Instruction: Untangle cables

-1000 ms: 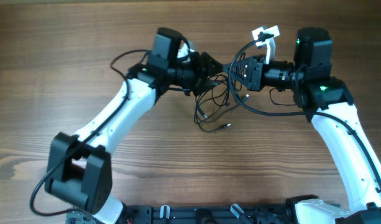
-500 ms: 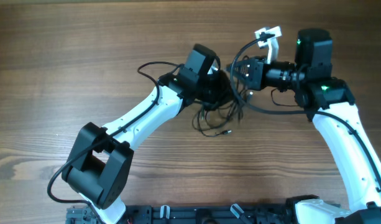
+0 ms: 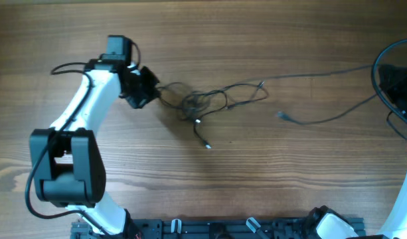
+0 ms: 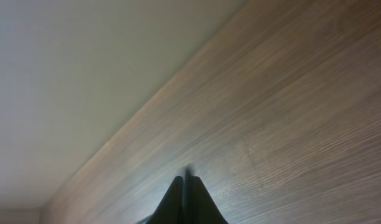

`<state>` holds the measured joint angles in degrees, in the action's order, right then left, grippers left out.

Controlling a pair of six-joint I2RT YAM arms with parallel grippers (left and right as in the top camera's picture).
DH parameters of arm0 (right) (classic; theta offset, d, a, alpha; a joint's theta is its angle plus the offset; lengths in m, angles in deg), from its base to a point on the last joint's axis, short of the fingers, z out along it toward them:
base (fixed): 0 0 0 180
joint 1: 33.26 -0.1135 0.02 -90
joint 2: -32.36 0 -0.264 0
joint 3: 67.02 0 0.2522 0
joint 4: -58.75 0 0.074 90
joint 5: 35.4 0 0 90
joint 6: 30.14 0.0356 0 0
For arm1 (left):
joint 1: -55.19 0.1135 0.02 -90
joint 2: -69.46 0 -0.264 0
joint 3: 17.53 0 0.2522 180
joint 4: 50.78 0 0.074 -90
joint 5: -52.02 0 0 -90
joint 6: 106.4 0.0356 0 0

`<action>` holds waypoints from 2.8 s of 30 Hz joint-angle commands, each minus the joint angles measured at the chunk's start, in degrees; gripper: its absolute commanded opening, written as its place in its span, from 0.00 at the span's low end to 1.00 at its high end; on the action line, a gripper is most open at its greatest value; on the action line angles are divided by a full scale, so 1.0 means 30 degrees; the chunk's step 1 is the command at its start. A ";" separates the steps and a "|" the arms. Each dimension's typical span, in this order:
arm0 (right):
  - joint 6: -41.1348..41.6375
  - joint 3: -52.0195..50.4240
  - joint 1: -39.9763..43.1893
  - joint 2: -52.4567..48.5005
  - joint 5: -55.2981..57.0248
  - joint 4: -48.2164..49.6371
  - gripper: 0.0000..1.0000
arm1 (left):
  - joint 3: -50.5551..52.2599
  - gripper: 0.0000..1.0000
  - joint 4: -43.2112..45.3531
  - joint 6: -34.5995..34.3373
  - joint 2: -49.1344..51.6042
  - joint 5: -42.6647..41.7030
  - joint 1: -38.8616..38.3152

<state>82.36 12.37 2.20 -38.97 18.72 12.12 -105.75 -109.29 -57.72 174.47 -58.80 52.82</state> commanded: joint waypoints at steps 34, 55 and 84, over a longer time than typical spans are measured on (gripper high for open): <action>0.3861 -0.0503 -1.7252 -1.4462 1.4185 0.7213 0.70 | 0.0211 0.04 0.0561 0.0648 -0.0291 0.2980 -0.0138; -0.2827 0.2266 -0.8969 -0.6761 2.0975 -0.0175 0.05 | 0.0211 0.04 0.0044 0.0641 -0.0291 0.2973 -0.0138; -0.2936 0.2018 0.3461 -1.3245 1.2087 0.5654 1.00 | 0.0211 0.06 0.0415 0.0634 -0.0291 0.2973 -0.2426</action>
<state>65.09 18.45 11.88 -77.38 60.79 32.45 -105.44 -108.99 -56.93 174.45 -50.36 46.40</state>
